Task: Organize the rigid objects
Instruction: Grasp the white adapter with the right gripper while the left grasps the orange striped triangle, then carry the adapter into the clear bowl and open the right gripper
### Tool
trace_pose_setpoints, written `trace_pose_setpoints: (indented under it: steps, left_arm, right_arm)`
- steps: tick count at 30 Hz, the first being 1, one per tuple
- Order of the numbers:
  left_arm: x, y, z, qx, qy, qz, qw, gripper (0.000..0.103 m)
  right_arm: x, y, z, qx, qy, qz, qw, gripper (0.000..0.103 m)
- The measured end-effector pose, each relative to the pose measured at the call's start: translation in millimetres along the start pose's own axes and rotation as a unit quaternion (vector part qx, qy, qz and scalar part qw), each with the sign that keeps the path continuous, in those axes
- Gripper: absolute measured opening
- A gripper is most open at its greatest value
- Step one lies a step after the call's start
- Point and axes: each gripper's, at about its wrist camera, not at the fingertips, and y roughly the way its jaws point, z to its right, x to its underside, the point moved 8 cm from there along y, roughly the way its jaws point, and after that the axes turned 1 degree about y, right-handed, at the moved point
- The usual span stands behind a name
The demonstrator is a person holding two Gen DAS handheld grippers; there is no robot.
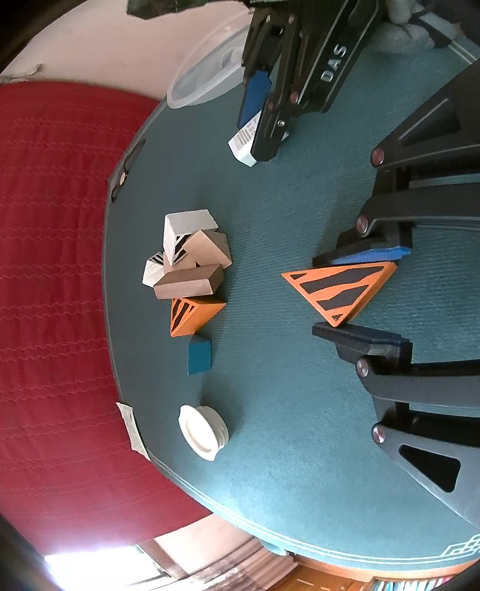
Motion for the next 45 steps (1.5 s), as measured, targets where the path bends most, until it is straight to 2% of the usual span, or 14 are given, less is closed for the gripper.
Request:
trace_pose_setpoints:
  steps: [2,11,21,29,45]
  left_arm:
    - [0,-3,0,0.001,0.0,0.003,1.0,0.03]
    - [-7,-15,3,0.006,0.001,0.018,0.9998,0.03]
    - [-14,-27,4,0.009,-0.003,0.033,0.9994,0.03]
    - [-21,-38,13,0.017,-0.001,0.046,0.9988,0.03]
    - [-31,-54,37,0.032,0.015,0.062,0.9974,0.03]
  right_arm:
    - [1,2,1,0.0,0.004,-0.005,1.0,0.032]
    - [0,-4,3,-0.005,0.012,0.004,1.0,0.032]
    - [-18,-31,15,-0.005,0.041,0.042,0.998,0.032]
    - [-31,-62,56,0.031,0.089,0.078,0.993,0.031]
    - [-19,-113,165,0.137,0.181,0.102,0.969,0.031]
